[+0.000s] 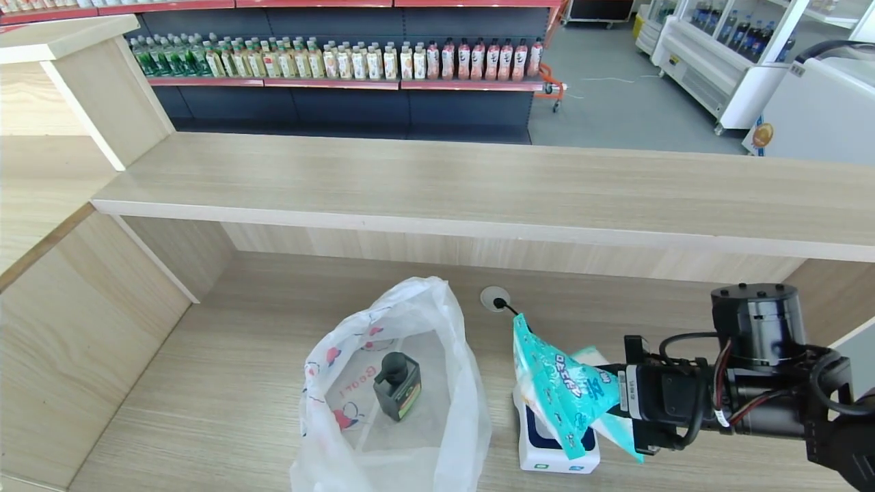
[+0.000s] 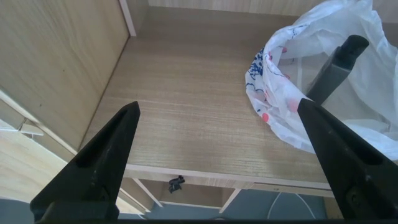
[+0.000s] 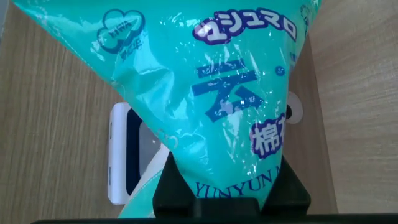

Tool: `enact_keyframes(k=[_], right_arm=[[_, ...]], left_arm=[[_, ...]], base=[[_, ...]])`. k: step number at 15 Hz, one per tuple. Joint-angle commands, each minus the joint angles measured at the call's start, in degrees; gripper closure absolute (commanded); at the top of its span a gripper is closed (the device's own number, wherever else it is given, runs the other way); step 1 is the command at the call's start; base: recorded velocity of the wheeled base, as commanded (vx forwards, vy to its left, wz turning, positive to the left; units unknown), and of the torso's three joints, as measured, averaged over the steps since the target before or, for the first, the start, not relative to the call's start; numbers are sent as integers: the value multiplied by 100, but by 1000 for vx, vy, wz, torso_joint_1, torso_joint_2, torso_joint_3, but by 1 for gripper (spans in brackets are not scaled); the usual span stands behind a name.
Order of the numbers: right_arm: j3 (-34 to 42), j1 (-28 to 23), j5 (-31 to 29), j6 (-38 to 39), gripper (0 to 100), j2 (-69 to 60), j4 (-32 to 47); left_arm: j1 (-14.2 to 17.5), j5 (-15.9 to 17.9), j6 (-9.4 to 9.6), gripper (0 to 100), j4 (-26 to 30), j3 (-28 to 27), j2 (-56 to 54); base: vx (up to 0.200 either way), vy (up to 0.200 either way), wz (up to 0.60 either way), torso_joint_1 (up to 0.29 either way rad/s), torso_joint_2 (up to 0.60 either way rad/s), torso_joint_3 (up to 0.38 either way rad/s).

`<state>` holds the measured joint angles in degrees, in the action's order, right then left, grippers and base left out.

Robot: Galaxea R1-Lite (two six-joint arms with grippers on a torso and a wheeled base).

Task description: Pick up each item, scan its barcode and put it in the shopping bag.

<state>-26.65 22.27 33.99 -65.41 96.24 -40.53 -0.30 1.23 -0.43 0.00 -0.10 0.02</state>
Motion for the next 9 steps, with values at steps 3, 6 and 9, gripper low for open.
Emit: enact_keyframes(k=[3,6,9], right_arm=[[195,137,11,-15,100,588,-640],[336,199,108,-15,100,799,-1062],[371,190,108,-6,100,799,-1079]], left_arm=[[4,0,-1,0,0,1,-2],[4,0,-1,0,0,1,-2],[4,0,-1,0,0,1,-2]], base=[[0,0,0,0,0,0],[0,0,0,0,0,0],[0,0,0,0,0,0]])
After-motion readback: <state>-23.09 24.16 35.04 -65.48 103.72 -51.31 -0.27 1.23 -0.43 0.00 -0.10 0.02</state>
